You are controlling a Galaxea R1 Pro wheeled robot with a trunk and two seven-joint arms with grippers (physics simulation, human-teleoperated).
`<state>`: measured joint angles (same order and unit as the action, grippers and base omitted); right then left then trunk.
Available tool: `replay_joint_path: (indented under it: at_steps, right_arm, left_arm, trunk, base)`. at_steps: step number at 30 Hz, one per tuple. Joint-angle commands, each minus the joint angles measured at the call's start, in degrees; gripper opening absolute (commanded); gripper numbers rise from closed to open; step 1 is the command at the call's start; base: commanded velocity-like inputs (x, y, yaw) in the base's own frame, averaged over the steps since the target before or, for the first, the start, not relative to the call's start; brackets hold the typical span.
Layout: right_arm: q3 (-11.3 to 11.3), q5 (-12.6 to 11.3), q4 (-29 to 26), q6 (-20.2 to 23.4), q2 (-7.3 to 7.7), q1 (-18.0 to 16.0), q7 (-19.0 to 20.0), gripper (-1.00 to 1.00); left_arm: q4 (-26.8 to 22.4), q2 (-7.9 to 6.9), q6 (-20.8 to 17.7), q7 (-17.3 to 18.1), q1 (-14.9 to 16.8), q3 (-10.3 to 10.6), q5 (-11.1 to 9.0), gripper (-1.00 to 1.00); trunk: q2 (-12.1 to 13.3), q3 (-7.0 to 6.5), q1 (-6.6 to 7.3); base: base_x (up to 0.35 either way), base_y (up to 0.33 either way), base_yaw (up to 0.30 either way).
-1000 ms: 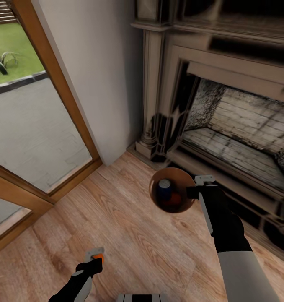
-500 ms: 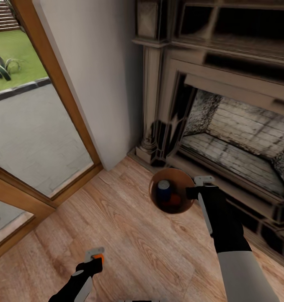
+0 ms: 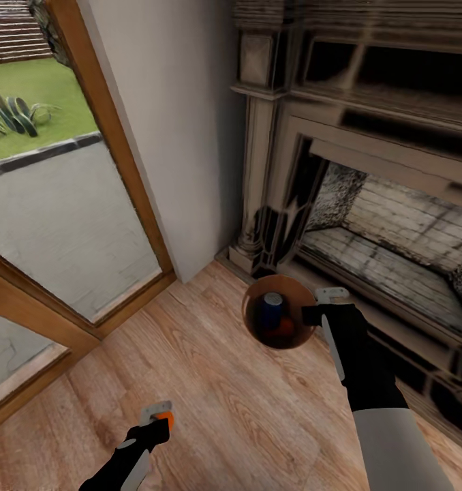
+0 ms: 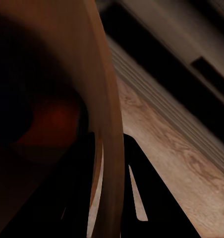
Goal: Put the three can of soda from the living room inside the tash can in the kitchen.
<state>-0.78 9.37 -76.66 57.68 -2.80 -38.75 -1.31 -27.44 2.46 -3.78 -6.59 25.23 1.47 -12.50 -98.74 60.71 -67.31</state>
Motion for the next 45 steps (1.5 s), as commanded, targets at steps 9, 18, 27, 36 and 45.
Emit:
replay_joint_path:
  at_steps: [9,18,27,36,45]
  right_arm:
    - [-0.03,-0.76,0.08,-0.03,-0.01,-0.01,0.25,-1.0]
    - [-0.08,-0.76,0.11,-0.03,-0.01,-0.01,0.25,-1.0]
    - [-0.05,-0.76,0.11,-0.03,-0.01,-0.01,0.25,-1.0]
    - [-0.1,-0.76,0.93,-0.03,-0.01,-0.01,0.25,-1.0]
    - [-0.1,-0.76,1.67,-0.03,-0.01,-0.01,0.25,-1.0]
  left_arm:
    - [0.02,0.0,0.0,1.38,0.0,-0.06,0.06,-1.0]
    - [0.02,0.0,0.0,1.4,0.0,-0.06,0.03,-1.0]
    - [0.02,0.0,0.0,1.41,0.0,-0.06,0.05,-1.0]
    - [-0.04,0.0,0.0,1.41,0.0,-0.06,0.02,-1.0]
    - [-0.15,0.0,0.0,1.41,0.0,-0.06,0.02,-1.0]
  trunk:
    - [3.63,-2.45,1.99]
    - [7.24,-4.89,3.96]
    - [10.84,-7.3,5.94]
    - [14.45,-9.09,7.92]
    - [18.06,-10.71,9.89]
  base:
    - [0.0,0.0,0.152]
    - [0.0,0.0,0.153]
    - [0.0,0.0,0.15]
    - [0.0,0.0,0.026]
    - [0.0,0.0,0.001]
